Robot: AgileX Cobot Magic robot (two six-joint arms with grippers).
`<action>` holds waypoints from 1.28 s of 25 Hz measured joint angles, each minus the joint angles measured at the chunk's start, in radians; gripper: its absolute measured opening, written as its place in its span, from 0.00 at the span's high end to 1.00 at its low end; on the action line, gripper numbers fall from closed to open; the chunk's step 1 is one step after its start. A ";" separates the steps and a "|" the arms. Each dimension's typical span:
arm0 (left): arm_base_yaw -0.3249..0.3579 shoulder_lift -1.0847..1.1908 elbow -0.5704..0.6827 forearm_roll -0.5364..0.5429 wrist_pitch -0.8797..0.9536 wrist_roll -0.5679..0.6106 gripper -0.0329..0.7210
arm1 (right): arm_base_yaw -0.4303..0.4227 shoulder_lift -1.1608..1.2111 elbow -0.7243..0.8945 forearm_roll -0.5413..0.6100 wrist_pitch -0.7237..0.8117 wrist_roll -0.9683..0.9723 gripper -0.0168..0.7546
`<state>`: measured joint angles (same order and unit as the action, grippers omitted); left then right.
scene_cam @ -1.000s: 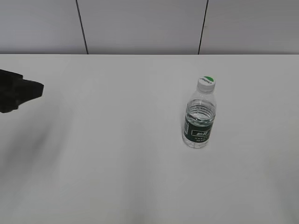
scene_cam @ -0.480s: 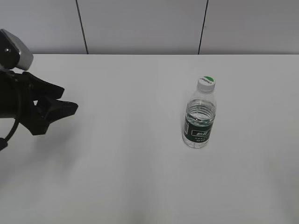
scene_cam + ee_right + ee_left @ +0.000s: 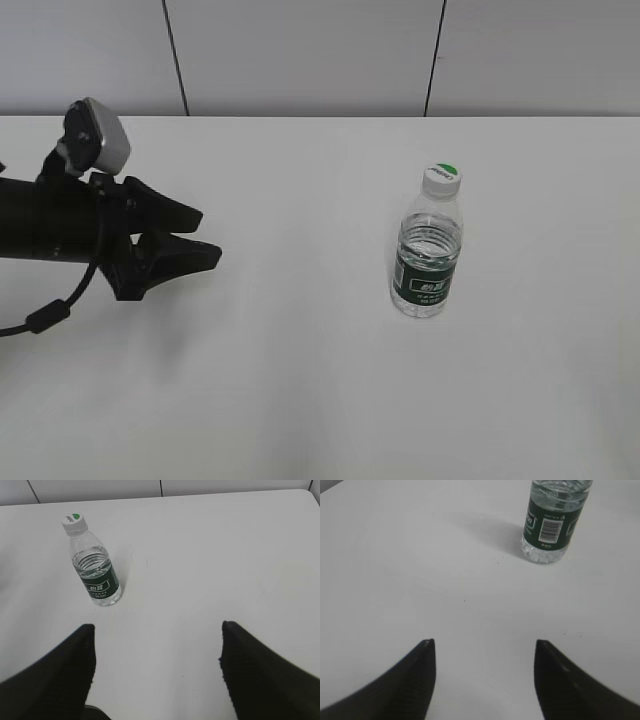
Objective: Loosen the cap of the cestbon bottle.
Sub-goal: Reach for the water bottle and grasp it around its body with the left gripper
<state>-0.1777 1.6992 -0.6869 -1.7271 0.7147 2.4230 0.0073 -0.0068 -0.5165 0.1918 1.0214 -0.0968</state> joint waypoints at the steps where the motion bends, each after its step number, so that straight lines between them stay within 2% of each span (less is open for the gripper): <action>1: 0.000 0.031 -0.021 -0.001 0.026 0.002 0.30 | 0.000 0.000 0.000 0.000 0.000 0.000 0.21; 5: -0.003 0.154 -0.119 -0.002 0.155 0.003 0.17 | 0.000 0.000 0.000 0.000 0.000 0.000 0.21; 10: -0.040 0.285 -0.224 -0.006 0.202 0.003 0.13 | 0.000 0.000 0.000 0.000 0.000 0.000 0.21; 20: -0.177 0.483 -0.413 -0.008 0.217 0.003 0.11 | 0.000 0.000 0.000 0.000 0.000 0.000 0.21; 32: -0.263 0.626 -0.585 -0.008 0.216 0.005 0.11 | 0.000 0.000 0.000 0.000 0.000 0.000 0.21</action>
<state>-0.4407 2.3252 -1.2717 -1.7347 0.9305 2.4275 0.0073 -0.0068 -0.5165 0.1918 1.0211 -0.0968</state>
